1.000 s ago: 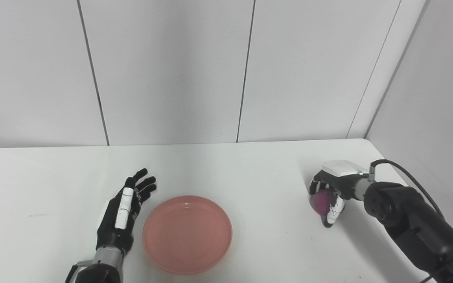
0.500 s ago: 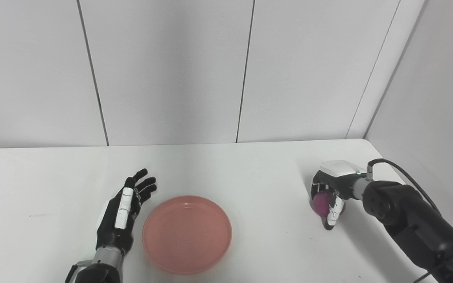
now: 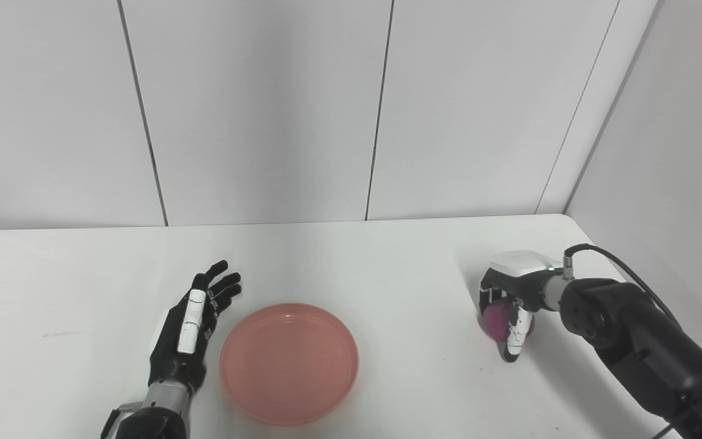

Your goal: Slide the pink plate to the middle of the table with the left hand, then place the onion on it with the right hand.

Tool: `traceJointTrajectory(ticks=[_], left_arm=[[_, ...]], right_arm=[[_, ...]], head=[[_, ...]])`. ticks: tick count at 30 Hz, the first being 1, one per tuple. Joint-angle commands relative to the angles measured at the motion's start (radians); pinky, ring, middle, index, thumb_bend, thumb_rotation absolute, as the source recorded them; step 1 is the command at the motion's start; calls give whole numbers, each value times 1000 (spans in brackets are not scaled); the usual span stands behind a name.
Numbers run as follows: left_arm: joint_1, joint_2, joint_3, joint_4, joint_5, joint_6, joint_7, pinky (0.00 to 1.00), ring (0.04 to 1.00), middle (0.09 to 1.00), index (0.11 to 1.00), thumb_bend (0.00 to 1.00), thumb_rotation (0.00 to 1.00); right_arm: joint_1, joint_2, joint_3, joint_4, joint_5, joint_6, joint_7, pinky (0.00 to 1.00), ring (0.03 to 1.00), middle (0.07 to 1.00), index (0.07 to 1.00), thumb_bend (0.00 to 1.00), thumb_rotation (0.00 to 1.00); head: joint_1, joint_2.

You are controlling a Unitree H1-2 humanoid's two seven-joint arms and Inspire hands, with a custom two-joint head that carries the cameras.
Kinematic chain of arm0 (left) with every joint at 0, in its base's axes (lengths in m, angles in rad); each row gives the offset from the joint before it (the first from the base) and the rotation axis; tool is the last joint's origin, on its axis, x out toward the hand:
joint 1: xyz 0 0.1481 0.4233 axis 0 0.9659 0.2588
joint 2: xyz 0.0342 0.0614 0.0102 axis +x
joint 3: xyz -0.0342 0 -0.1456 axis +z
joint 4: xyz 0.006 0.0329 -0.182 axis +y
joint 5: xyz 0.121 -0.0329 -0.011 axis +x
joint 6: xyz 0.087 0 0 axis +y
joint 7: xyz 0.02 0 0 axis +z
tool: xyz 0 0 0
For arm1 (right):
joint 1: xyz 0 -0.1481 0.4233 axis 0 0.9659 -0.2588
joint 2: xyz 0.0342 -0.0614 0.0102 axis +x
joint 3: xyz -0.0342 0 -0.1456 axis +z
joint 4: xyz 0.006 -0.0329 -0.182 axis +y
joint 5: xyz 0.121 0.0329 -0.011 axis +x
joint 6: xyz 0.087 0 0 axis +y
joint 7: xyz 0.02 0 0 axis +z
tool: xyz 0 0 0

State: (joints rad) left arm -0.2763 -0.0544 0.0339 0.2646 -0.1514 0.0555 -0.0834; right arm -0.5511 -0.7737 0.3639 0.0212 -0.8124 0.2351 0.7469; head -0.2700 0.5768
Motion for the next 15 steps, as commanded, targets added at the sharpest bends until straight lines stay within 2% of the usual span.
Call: traceJointTrajectory(ticks=[1,5,11,15], left_arm=[[63,-14,2,92,-1,102,23,923,827,800,809,788,879],[63,-18,0,97,0,95,21,926,825,802,811,784,879],[61,-30,-1,107,0,88,20,934,830,798,822,780,877],[63,-40,-6,106,6,79,22,936,826,801,822,776,881]], right_arm=[[-92,-27,-35,-57,9,-24,1,316,400,427,526,526,3],[-145,-13,-46,-141,25,0,54,325,410,447,521,528,3],[-212,12,-49,-207,49,-20,81,364,435,468,503,531,1],[-253,41,-40,-245,48,-20,98,351,419,455,509,531,2]], head=[[2,0],[11,0],[39,-1],[63,0]])
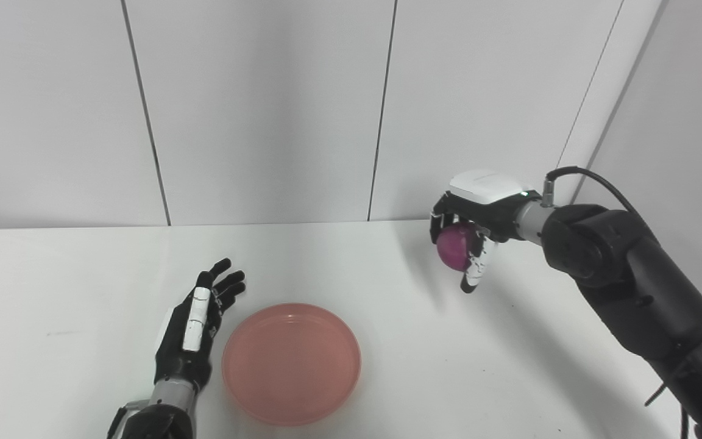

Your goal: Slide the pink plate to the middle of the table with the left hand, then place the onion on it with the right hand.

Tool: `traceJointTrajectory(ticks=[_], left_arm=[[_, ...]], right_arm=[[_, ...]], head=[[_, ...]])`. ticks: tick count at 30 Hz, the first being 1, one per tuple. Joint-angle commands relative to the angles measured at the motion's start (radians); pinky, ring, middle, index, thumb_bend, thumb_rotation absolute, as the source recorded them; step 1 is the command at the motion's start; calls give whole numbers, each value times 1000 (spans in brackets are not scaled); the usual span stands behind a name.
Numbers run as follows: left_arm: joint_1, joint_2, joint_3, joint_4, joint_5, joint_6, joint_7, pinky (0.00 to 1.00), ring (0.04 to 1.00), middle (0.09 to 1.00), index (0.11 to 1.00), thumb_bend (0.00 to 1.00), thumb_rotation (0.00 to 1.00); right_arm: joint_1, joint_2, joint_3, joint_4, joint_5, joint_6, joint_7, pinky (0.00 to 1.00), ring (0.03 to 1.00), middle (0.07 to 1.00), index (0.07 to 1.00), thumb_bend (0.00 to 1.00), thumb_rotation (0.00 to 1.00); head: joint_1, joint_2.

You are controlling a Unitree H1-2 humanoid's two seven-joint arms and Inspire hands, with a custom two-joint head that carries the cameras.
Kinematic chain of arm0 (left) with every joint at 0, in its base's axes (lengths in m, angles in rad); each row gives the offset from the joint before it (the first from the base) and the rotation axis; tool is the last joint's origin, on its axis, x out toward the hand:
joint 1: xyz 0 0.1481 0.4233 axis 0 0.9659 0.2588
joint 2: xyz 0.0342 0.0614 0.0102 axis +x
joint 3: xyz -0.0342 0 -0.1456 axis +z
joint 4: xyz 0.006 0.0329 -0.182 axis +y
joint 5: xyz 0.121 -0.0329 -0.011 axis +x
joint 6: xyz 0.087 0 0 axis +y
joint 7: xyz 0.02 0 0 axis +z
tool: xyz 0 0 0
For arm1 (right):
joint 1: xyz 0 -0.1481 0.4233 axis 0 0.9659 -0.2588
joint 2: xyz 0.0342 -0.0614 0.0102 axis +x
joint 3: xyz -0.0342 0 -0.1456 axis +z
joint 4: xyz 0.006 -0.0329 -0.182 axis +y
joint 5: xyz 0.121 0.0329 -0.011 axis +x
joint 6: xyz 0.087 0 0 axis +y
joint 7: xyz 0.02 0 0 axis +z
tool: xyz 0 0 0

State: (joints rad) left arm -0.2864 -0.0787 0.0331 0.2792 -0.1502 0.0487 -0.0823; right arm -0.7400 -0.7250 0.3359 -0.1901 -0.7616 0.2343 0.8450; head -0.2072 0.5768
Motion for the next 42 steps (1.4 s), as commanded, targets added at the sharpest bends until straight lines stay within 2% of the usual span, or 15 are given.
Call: traceJointTrajectory(ticks=[1,5,10,14,17,20,23,29,34,38,42], left_arm=[[73,-18,-8,91,8,85,23,936,826,802,822,776,883],[72,-27,-15,97,20,77,34,927,825,808,822,785,889],[72,-38,-18,102,28,73,36,920,827,806,821,773,895],[75,-45,-22,101,34,71,39,929,838,817,827,762,897],[76,-51,-27,103,42,63,46,928,832,815,831,751,910],[76,-62,-29,103,47,64,55,930,828,814,828,748,912],[75,-72,-30,108,54,61,64,932,830,811,825,726,918],[73,-97,-34,120,73,54,87,910,823,805,823,719,920],[72,-110,-36,126,82,53,98,902,824,803,826,725,919],[71,-117,-34,129,88,49,107,903,820,793,821,719,914],[73,-118,-34,122,92,52,110,897,810,792,811,717,912]], right_arm=[[-77,2,-8,-43,-7,-16,9,353,421,455,509,531,2],[-115,39,2,-70,-21,5,48,350,423,466,503,531,3],[-147,109,13,-84,-14,-12,40,347,415,467,505,530,3],[-154,165,22,-92,-14,-14,30,285,354,428,524,526,5],[-149,204,31,-106,-29,-8,28,336,409,465,502,530,5],[-133,234,35,-116,-8,-14,29,326,395,453,514,529,5],[-114,249,47,-108,6,-46,14,306,376,440,523,526,5],[-73,275,88,-104,-15,-79,-5,370,444,486,489,531,4],[-46,287,102,-91,-9,-102,-9,406,466,486,491,531,4],[-26,301,112,-83,-4,-102,-4,358,431,469,501,531,2],[-9,309,136,-78,-17,-101,8,425,507,509,476,529,1]], head=[[14,0],[34,-2],[59,-6],[92,-6],[116,-8],[137,-10],[163,-11],[213,-13],[238,-13],[247,-12],[244,-8]])
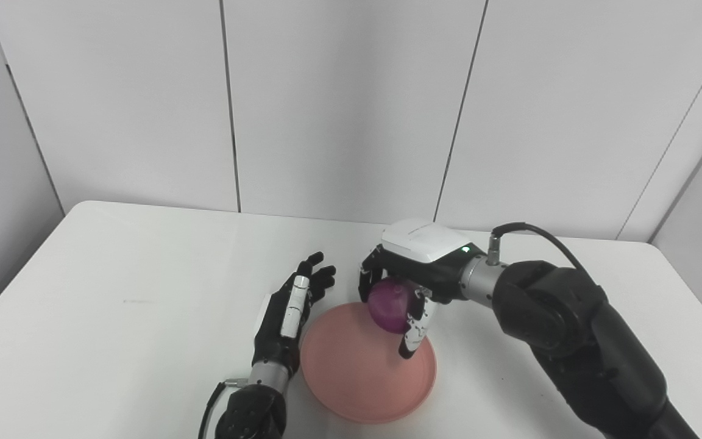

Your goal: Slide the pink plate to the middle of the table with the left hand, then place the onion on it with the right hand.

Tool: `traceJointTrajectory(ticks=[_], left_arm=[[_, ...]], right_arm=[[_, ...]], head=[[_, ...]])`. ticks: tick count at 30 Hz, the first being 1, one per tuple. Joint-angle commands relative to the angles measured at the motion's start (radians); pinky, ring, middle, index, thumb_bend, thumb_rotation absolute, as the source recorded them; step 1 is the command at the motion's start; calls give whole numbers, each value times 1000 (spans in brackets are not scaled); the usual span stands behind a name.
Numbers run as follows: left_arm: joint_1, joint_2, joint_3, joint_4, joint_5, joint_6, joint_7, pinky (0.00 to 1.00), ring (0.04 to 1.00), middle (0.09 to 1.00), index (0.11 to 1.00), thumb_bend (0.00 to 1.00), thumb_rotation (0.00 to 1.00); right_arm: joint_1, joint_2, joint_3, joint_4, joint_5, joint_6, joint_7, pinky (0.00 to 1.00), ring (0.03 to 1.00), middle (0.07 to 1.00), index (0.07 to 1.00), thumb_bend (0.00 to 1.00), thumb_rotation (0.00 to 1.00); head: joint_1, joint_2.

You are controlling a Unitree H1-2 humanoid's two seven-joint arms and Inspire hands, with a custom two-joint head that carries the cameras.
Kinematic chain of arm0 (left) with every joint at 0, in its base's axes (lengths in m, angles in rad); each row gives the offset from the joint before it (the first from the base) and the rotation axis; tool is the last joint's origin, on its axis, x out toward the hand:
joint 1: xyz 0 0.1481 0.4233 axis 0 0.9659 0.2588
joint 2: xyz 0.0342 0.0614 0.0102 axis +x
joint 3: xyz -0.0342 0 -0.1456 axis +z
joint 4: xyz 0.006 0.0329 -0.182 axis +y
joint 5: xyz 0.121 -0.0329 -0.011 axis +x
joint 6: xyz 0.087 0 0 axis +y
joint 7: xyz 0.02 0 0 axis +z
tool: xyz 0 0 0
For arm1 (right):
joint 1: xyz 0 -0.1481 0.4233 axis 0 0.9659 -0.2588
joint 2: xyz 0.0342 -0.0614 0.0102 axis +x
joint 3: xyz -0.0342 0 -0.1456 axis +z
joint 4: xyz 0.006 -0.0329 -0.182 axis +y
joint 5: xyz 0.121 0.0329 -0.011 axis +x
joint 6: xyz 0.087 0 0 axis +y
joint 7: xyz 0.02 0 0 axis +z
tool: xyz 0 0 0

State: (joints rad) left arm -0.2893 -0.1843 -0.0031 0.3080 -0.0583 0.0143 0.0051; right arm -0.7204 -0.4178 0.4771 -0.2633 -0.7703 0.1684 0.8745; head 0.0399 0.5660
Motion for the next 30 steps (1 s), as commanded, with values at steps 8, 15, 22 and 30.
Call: traceJointTrajectory(ticks=[8,15,22,30], left_arm=[[80,-3,1,85,2,91,18,898,812,796,813,719,917],[76,-3,4,89,-2,92,18,894,813,792,811,722,912],[72,-2,5,92,-1,94,18,898,813,790,813,732,908],[72,-4,5,93,-1,97,21,896,813,787,813,729,912]], right_arm=[[12,28,34,31,-36,-56,-56,340,410,449,508,531,2],[26,47,49,65,-48,-76,-83,387,466,482,494,531,2],[35,55,73,98,-77,-104,-116,435,511,498,487,530,3],[54,58,66,107,-86,-146,-168,388,487,472,503,531,5]], head=[[-7,6],[-12,6],[-11,6],[-16,7]])
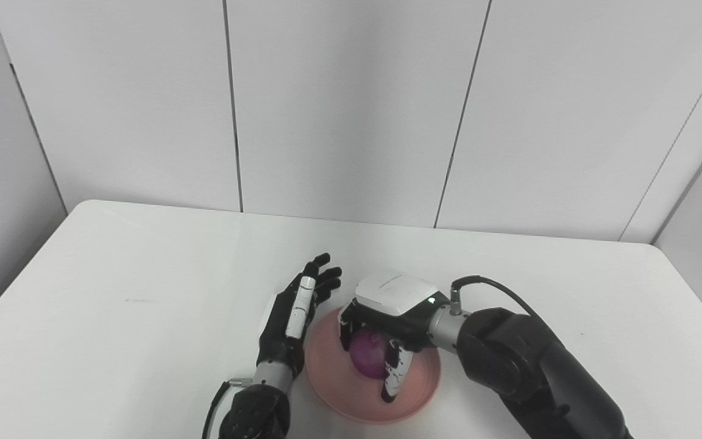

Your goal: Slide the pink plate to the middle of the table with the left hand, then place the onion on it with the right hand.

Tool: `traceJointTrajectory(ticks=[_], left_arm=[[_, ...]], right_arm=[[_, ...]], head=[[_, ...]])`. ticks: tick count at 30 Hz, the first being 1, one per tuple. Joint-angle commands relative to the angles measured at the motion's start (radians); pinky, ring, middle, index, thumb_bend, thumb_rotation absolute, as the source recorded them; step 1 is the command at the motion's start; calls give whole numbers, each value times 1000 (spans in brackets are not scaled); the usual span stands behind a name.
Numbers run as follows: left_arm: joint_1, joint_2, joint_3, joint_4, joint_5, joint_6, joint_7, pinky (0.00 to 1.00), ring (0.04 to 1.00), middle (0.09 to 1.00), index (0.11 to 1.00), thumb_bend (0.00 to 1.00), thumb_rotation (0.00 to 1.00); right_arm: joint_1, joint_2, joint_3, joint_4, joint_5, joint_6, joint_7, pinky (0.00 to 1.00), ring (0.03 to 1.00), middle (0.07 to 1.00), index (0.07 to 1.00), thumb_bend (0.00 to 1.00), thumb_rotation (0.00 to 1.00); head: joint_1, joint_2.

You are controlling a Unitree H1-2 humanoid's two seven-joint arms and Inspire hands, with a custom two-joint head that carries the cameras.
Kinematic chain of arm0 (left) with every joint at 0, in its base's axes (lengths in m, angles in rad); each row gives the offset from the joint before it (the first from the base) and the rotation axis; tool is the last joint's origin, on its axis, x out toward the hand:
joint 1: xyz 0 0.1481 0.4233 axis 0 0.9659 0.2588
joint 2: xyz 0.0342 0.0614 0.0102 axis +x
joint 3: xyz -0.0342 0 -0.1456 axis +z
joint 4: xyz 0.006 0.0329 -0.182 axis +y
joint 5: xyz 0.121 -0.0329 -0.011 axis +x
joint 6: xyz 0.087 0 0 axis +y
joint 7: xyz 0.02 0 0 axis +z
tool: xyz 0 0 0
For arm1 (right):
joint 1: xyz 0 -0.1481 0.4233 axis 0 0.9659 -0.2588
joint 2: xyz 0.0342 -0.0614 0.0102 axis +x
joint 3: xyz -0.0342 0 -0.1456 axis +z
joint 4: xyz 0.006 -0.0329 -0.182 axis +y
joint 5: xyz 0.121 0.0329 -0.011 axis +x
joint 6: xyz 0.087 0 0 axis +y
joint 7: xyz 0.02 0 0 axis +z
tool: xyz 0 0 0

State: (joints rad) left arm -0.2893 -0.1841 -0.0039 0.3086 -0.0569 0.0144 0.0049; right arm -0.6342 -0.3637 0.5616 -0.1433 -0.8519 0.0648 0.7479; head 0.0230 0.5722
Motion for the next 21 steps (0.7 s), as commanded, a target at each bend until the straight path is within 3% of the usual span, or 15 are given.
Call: traceJointTrajectory(ticks=[1,10,12,13,14,15,17,21], left_arm=[[72,-4,5,94,-1,96,21,896,813,787,813,729,913],[75,-7,9,94,-8,95,20,898,816,789,817,728,914],[75,-7,12,96,-12,94,19,908,819,791,817,734,909],[75,-8,12,96,-13,94,19,908,819,789,816,733,909],[75,-7,11,98,-12,92,18,908,820,787,816,732,910],[76,-6,11,98,-11,91,18,908,820,786,816,730,912],[76,-5,10,99,-11,90,16,905,820,786,818,729,913],[76,-4,11,100,-13,90,14,903,820,789,823,732,910]], right_arm=[[-30,4,-19,-14,-6,-46,-49,387,486,472,503,531,5],[-25,5,-21,-25,-16,-63,-74,386,484,481,504,530,6],[-22,6,-25,-32,-13,-55,-68,414,515,599,498,525,118],[-21,6,-27,-35,-11,-51,-63,444,552,634,581,726,166],[-18,7,-30,-39,-7,-46,-59,469,584,662,636,857,203],[-17,8,-33,-41,-4,-43,-56,491,617,687,664,922,231],[-14,7,-38,-45,0,-44,-53,526,668,728,691,980,287],[-16,-1,-44,-47,10,-55,-47,602,734,779,707,1000,360]], head=[[1,2],[0,4],[-1,3],[-1,3],[-2,4],[-2,4],[-3,4],[-2,4]])
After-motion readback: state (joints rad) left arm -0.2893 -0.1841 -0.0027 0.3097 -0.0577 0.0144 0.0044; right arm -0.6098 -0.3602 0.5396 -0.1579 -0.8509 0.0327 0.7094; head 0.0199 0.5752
